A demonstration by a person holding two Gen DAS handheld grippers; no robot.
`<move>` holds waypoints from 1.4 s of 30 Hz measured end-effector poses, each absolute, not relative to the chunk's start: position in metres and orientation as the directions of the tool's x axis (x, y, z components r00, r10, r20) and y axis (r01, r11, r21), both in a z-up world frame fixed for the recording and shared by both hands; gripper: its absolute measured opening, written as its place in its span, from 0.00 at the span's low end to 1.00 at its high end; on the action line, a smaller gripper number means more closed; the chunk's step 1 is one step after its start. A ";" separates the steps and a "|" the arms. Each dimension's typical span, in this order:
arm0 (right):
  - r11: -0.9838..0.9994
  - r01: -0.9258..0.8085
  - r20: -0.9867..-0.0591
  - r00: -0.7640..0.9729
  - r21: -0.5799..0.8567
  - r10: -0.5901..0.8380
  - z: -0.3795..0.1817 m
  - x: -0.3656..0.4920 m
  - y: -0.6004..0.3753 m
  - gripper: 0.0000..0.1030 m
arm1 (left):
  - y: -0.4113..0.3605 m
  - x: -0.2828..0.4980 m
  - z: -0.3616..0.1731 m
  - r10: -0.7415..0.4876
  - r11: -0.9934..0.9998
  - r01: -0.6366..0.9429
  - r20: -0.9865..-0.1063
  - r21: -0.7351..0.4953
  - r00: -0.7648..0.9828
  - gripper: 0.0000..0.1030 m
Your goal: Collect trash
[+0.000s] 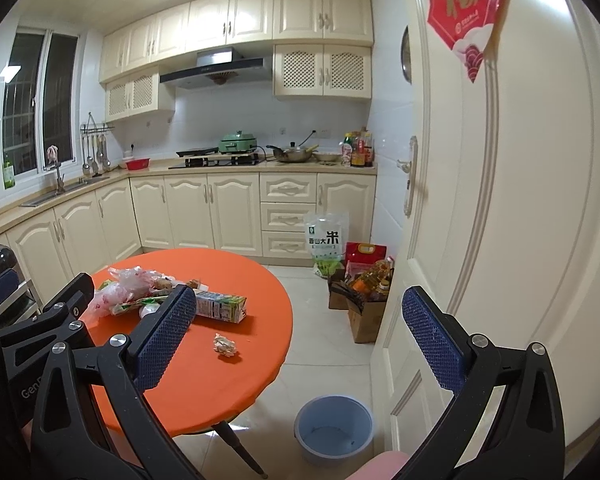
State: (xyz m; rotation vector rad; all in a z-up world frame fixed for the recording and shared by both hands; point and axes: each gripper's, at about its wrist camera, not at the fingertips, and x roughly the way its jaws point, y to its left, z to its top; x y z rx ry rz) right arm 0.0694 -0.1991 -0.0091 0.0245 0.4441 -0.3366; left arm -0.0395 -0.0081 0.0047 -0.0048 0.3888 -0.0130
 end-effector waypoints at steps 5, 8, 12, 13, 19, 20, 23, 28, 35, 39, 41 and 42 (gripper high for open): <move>0.945 0.323 -0.424 0.850 -0.048 -0.312 -0.009 0.068 -0.198 1.00 | -0.007 -0.039 0.001 -0.015 1.000 0.008 -0.381 -0.020 0.924 0.89; 0.945 0.323 -0.427 0.849 -0.050 -0.312 -0.008 0.068 -0.197 1.00 | -0.007 -0.038 0.001 -0.015 1.000 0.009 -0.382 -0.019 0.924 0.89; 0.943 0.328 -0.426 0.847 -0.053 -0.318 -0.007 0.069 -0.196 1.00 | -0.007 -0.039 0.001 -0.016 1.000 0.009 -0.382 -0.020 0.924 0.89; 0.943 0.328 -0.426 0.847 -0.052 -0.318 -0.007 0.069 -0.196 1.00 | -0.006 -0.039 0.001 -0.017 1.000 0.010 -0.384 -0.020 0.923 0.89; 0.946 0.323 -0.444 0.844 -0.030 -0.303 -0.009 0.075 -0.200 1.00 | -0.002 -0.033 0.000 -0.026 1.000 0.018 -0.404 -0.022 0.914 0.90; 0.947 0.320 -0.449 0.843 -0.022 -0.296 -0.010 0.077 -0.201 1.00 | -0.001 -0.030 -0.001 -0.026 1.000 0.019 -0.411 -0.021 0.911 0.90; 0.949 0.315 -0.472 0.836 -0.002 -0.279 -0.014 0.084 -0.200 1.00 | 0.004 -0.021 -0.003 -0.030 0.999 0.019 -0.432 -0.030 0.901 0.90; 0.952 0.304 -0.510 0.815 -0.024 -0.273 -0.022 0.102 -0.192 1.00 | 0.016 0.001 -0.008 -0.032 0.999 0.018 -0.472 -0.036 0.881 0.90; 0.963 0.267 -0.584 0.775 -0.045 -0.242 -0.044 0.133 -0.172 1.00 | 0.034 0.040 -0.023 -0.017 1.000 0.008 -0.538 -0.019 0.843 0.90; 0.965 0.261 -0.648 0.730 -0.033 -0.219 -0.066 0.160 -0.165 1.00 | 0.048 0.070 -0.037 -0.033 0.999 0.020 -0.589 -0.029 0.808 0.90; 0.963 0.270 -0.677 0.706 -0.014 -0.208 -0.078 0.173 -0.164 1.00 | 0.056 0.088 -0.048 -0.035 0.999 0.030 -0.617 -0.019 0.786 0.90; 0.961 0.276 -0.693 0.692 -0.005 -0.202 -0.084 0.179 -0.163 1.00 | 0.060 0.098 -0.054 -0.039 0.999 0.036 -0.636 -0.017 0.770 0.90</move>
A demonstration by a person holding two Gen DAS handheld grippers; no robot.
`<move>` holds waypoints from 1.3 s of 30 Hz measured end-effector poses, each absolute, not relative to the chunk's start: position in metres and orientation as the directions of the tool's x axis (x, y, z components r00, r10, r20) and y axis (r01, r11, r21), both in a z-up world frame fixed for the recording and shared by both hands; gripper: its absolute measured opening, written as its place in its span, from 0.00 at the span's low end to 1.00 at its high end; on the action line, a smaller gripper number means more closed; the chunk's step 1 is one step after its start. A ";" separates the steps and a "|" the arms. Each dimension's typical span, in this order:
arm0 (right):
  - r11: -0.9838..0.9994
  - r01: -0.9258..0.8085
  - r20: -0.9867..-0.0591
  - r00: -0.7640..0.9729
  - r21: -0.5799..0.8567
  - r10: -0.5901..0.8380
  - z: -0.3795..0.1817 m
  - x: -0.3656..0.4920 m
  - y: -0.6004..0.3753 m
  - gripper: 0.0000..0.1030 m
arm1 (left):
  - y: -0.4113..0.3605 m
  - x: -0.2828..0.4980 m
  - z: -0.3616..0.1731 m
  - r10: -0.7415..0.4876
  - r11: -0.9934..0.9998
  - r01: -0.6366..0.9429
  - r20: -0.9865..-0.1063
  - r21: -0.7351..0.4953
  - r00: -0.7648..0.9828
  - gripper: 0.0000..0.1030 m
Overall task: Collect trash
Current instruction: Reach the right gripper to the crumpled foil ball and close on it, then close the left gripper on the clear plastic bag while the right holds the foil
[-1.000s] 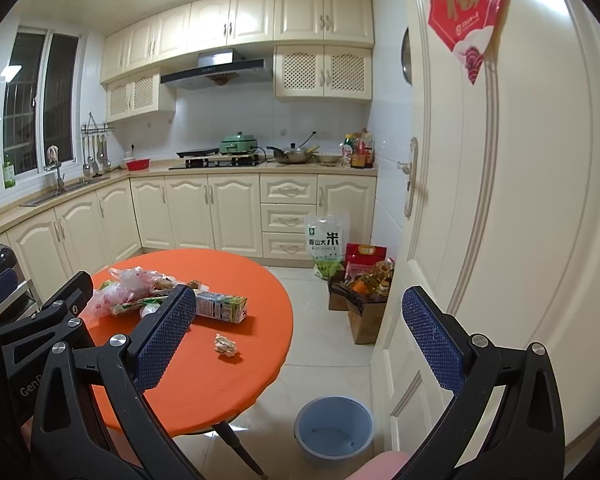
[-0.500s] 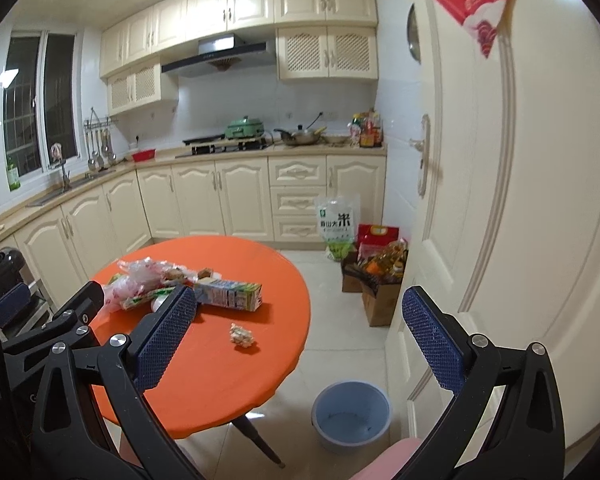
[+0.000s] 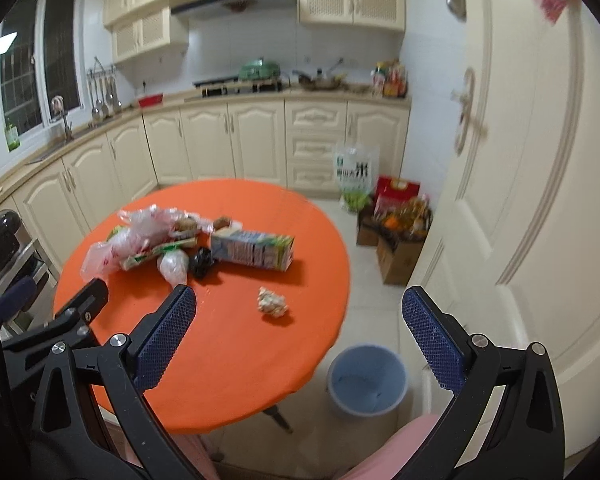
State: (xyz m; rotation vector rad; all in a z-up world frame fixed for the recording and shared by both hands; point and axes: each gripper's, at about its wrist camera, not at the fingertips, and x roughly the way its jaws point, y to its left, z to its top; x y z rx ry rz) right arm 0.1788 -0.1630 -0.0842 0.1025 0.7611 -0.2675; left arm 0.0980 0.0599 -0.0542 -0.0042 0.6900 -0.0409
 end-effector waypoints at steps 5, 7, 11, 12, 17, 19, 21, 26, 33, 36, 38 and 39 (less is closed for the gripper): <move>0.947 0.316 -0.769 0.593 -0.049 -0.238 -0.124 0.214 -0.159 1.00 | 0.090 0.140 -0.081 -0.048 0.999 0.025 -0.699 -0.044 0.713 0.88; 0.941 0.334 -0.800 0.552 -0.046 -0.235 -0.142 0.225 -0.160 1.00 | 0.099 0.152 -0.089 -0.038 0.999 0.022 -0.701 -0.032 0.712 0.88; 0.931 0.364 -0.845 0.488 -0.033 -0.221 -0.170 0.243 -0.163 1.00 | 0.115 0.170 -0.102 -0.054 0.999 0.031 -0.711 -0.045 0.701 0.88; 0.929 0.369 -0.854 0.472 -0.036 -0.221 -0.177 0.248 -0.164 1.00 | 0.120 0.175 -0.106 -0.064 0.998 0.036 -0.717 -0.055 0.695 0.88; 0.926 0.375 -0.882 0.422 -0.043 -0.212 -0.200 0.266 -0.165 0.92 | 0.137 0.198 -0.131 -0.093 0.995 0.029 -0.755 -0.098 0.649 0.88; 0.929 0.367 -0.893 0.402 -0.045 -0.202 -0.209 0.274 -0.163 0.91 | 0.141 0.203 -0.136 -0.090 0.994 0.014 -0.761 -0.105 0.642 0.88; 0.929 0.365 -0.902 0.380 -0.059 -0.206 -0.217 0.282 -0.162 0.88 | 0.142 0.208 -0.139 -0.094 0.994 0.015 -0.759 -0.110 0.645 0.89; 0.941 0.322 -0.903 0.366 -0.104 -0.225 -0.232 0.299 -0.156 0.50 | 0.134 0.226 -0.147 -0.136 0.986 0.003 -0.792 -0.168 0.595 0.89; 0.959 0.282 -0.918 0.381 0.000 -0.112 -0.227 0.307 -0.171 0.31 | 0.097 0.255 -0.142 -0.200 0.974 0.031 -0.789 -0.224 0.581 0.88; 0.956 0.291 -0.908 0.410 0.047 -0.080 -0.218 0.314 -0.186 0.31 | 0.079 0.270 -0.141 -0.195 0.975 0.027 -0.795 -0.220 0.575 0.88; 0.955 0.291 -0.902 0.424 0.054 -0.078 -0.214 0.318 -0.194 0.31 | 0.071 0.281 -0.142 -0.200 0.973 0.019 -0.796 -0.230 0.571 0.88; 0.953 0.296 -0.899 0.430 0.057 -0.080 -0.212 0.321 -0.198 0.31 | 0.069 0.286 -0.145 -0.195 0.972 0.002 -0.799 -0.235 0.569 0.88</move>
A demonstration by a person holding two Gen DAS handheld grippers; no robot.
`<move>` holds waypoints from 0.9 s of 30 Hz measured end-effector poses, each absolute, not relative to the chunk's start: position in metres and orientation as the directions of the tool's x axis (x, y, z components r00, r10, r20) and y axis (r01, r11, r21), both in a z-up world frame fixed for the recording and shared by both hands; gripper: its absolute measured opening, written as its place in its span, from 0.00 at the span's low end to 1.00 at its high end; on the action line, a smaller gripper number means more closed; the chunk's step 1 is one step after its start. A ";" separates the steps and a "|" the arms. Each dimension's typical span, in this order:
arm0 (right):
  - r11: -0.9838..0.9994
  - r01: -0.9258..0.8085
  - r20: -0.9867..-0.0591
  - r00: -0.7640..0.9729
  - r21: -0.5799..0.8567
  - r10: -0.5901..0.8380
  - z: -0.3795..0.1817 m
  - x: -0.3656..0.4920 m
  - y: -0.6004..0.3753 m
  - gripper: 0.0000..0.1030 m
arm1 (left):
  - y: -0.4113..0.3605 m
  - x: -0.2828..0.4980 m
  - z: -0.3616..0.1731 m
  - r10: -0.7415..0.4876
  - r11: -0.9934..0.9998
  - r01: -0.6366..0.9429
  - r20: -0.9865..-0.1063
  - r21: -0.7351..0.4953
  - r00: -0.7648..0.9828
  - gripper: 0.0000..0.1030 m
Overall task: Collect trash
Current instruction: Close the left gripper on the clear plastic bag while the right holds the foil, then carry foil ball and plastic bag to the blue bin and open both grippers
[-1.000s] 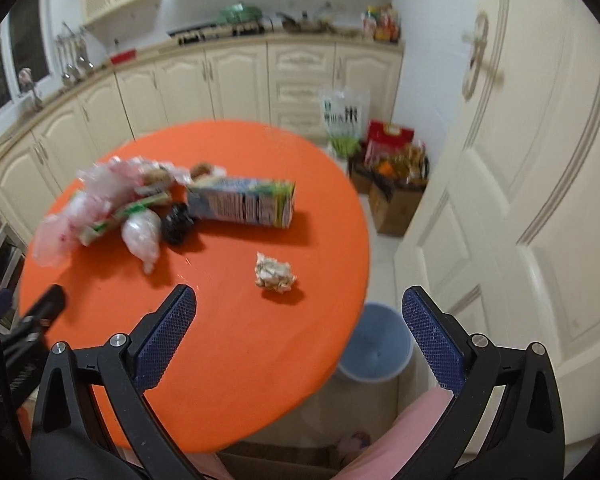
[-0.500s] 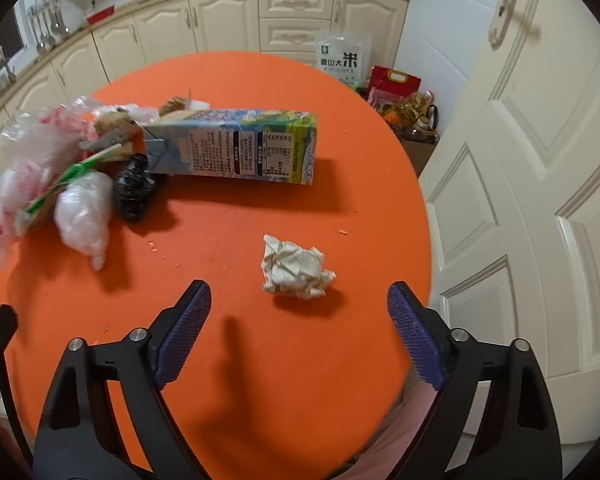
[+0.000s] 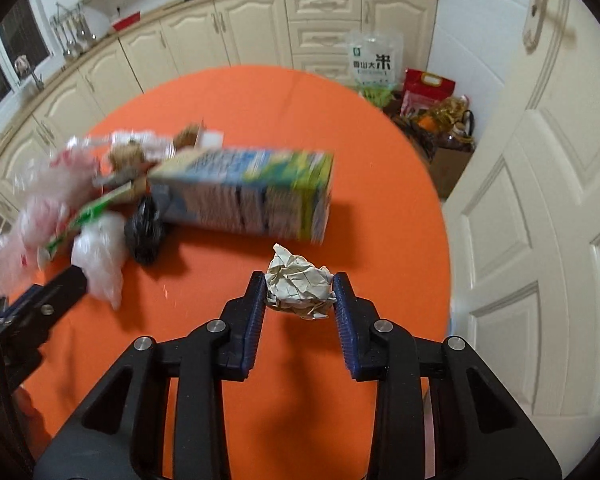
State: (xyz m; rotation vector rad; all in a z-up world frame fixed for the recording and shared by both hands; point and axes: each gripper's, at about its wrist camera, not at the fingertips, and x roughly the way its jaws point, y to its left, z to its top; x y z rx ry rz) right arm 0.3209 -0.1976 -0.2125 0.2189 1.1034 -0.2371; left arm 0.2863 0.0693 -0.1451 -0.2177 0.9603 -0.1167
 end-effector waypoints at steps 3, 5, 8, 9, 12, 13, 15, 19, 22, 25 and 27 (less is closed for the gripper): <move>0.950 0.305 -0.896 0.439 0.071 -0.073 -0.212 0.328 -0.207 0.31 | 0.064 0.305 -0.156 -0.157 0.975 -0.046 -0.817 -0.219 0.555 0.71; 0.949 0.307 -0.896 0.437 0.072 -0.073 -0.213 0.332 -0.211 0.31 | 0.061 0.317 -0.168 -0.171 0.974 -0.044 -0.848 -0.222 0.501 0.51; 0.952 0.301 -0.900 0.428 0.057 -0.081 -0.216 0.342 -0.215 0.31 | 0.060 0.318 -0.170 -0.153 0.978 -0.043 -0.845 -0.204 0.513 0.41; 0.953 0.297 -0.901 0.425 0.055 -0.081 -0.216 0.344 -0.215 0.31 | 0.059 0.319 -0.172 -0.151 0.979 -0.041 -0.845 -0.199 0.513 0.41; 0.956 0.288 -0.901 0.427 0.057 -0.075 -0.216 0.346 -0.214 0.31 | 0.059 0.318 -0.177 -0.160 0.978 -0.035 -0.851 -0.204 0.500 0.40; 0.957 0.284 -0.901 0.429 0.061 -0.070 -0.216 0.345 -0.213 0.31 | 0.060 0.318 -0.176 -0.158 0.978 -0.038 -0.853 -0.203 0.498 0.40; 0.958 0.280 -0.899 0.434 0.066 -0.065 -0.215 0.342 -0.214 0.31 | 0.060 0.315 -0.171 -0.146 0.981 -0.038 -0.851 -0.191 0.504 0.40; 0.957 0.280 -0.890 0.452 0.075 -0.063 -0.208 0.331 -0.212 0.31 | 0.050 0.300 -0.161 -0.137 0.985 -0.023 -0.844 -0.173 0.519 0.40; 0.956 0.282 -0.879 0.472 0.081 -0.065 -0.200 0.316 -0.210 0.31 | 0.042 0.284 -0.153 -0.135 0.987 0.001 -0.827 -0.160 0.545 0.40; 0.952 0.293 -0.868 0.492 0.090 -0.069 -0.194 0.298 -0.216 0.31 | 0.028 0.261 -0.145 -0.129 0.991 0.043 -0.796 -0.129 0.591 0.40; 0.944 0.317 -0.863 0.498 0.092 -0.083 -0.192 0.288 -0.222 0.31 | 0.014 0.247 -0.143 -0.130 0.991 0.073 -0.781 -0.108 0.611 0.40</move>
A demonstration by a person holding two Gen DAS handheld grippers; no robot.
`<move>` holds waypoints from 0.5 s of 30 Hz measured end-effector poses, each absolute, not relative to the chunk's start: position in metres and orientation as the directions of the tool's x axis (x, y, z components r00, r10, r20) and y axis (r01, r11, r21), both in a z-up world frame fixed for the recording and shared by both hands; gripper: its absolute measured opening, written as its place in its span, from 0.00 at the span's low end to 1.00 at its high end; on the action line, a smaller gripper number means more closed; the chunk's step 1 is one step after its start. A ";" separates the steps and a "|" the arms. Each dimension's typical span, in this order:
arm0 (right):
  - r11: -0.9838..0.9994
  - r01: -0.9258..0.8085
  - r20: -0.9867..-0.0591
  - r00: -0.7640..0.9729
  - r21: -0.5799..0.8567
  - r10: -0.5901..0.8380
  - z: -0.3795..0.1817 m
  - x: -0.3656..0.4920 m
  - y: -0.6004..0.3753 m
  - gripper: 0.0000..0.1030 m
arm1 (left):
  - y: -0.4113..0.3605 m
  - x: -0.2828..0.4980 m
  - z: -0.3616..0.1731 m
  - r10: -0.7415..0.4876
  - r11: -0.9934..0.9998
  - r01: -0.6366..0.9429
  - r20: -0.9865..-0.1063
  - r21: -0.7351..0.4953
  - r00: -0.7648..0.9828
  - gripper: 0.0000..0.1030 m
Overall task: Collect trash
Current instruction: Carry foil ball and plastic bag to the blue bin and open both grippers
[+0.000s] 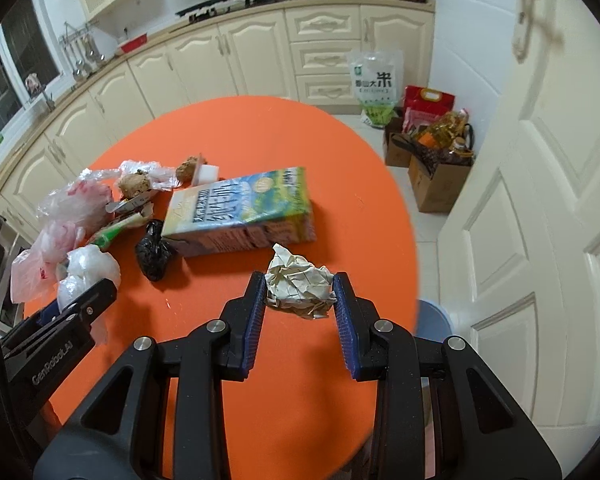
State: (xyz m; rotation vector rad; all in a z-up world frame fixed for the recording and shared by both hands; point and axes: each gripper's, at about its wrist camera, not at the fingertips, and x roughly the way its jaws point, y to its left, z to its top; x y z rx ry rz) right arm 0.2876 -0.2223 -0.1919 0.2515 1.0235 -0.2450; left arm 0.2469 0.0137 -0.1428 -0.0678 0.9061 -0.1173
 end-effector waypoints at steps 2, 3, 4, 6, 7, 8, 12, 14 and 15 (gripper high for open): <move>0.931 0.350 -0.862 0.498 0.099 -0.096 -0.189 0.275 -0.234 0.31 | -0.002 0.232 -0.140 -0.143 0.989 0.114 -0.768 -0.091 0.624 0.40; 0.925 0.367 -0.861 0.498 0.101 -0.104 -0.188 0.268 -0.240 0.31 | -0.009 0.226 -0.139 -0.147 0.988 0.133 -0.760 -0.080 0.633 0.40; 0.917 0.387 -0.860 0.497 0.099 -0.117 -0.188 0.261 -0.248 0.31 | -0.020 0.219 -0.136 -0.154 0.985 0.159 -0.749 -0.065 0.644 0.40; 0.894 0.437 -0.859 0.490 0.094 -0.149 -0.186 0.245 -0.264 0.31 | -0.045 0.206 -0.133 -0.194 0.972 0.227 -0.732 -0.056 0.653 0.40; 0.883 0.460 -0.859 0.485 0.092 -0.163 -0.185 0.237 -0.273 0.31 | -0.057 0.201 -0.133 -0.224 0.963 0.262 -0.730 -0.064 0.646 0.40; 0.871 0.484 -0.861 0.476 0.086 -0.179 -0.184 0.229 -0.282 0.31 | -0.070 0.195 -0.134 -0.254 0.951 0.299 -0.731 -0.071 0.633 0.40; 0.813 0.582 -0.858 0.431 0.028 -0.279 -0.181 0.194 -0.318 0.31 | -0.125 0.176 -0.143 -0.333 0.896 0.440 -0.741 -0.056 0.584 0.40; 0.789 0.614 -0.859 0.400 -0.007 -0.319 -0.180 0.180 -0.333 0.31 | -0.153 0.169 -0.151 -0.369 0.862 0.503 -0.755 -0.060 0.542 0.40; 0.779 0.627 -0.861 0.386 -0.018 -0.331 -0.180 0.175 -0.340 0.31 | -0.163 0.171 -0.155 -0.379 0.849 0.524 -0.764 -0.063 0.523 0.40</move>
